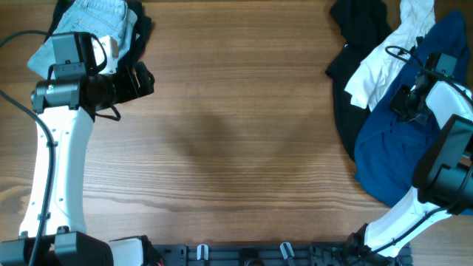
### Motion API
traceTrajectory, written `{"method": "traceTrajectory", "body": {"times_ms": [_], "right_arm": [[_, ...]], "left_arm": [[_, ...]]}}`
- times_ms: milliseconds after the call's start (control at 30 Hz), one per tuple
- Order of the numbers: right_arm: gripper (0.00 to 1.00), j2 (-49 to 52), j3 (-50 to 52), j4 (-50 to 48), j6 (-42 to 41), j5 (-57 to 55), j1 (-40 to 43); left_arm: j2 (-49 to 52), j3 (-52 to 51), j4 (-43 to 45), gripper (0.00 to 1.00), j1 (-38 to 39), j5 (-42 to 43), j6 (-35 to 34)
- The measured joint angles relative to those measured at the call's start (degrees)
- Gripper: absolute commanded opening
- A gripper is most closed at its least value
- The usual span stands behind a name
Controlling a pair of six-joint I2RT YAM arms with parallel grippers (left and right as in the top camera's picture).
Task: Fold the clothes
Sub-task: 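Close the right gripper on the teal polo shirt fabric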
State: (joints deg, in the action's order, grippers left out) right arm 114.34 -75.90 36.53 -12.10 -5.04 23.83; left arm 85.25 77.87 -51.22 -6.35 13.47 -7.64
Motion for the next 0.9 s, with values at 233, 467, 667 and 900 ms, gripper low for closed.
{"method": "traceTrajectory", "body": {"times_ms": [233, 467, 667, 900], "right_arm": [[0.02, -0.6, 0.0, 0.9, 0.1, 1.8, 0.0], [0.04, -8.6, -0.2, 5.5, 1.5, 8.3, 0.0], [0.04, -18.1, -1.1, 9.5, 3.6, 11.5, 0.0], [0.04, -25.4, -2.1, 11.9, 6.4, 17.1, -3.2]], "left_arm": [[0.0, 0.0, 0.0, 1.00, 0.0, 0.0, 0.0], [0.0, 0.0, 0.2, 1.00, 0.0, 0.0, 0.0], [0.0, 0.0, 0.7, 1.00, 0.0, 0.0, 0.0], [0.0, 0.0, 1.8, 1.00, 0.0, 0.5, 0.0]]}}
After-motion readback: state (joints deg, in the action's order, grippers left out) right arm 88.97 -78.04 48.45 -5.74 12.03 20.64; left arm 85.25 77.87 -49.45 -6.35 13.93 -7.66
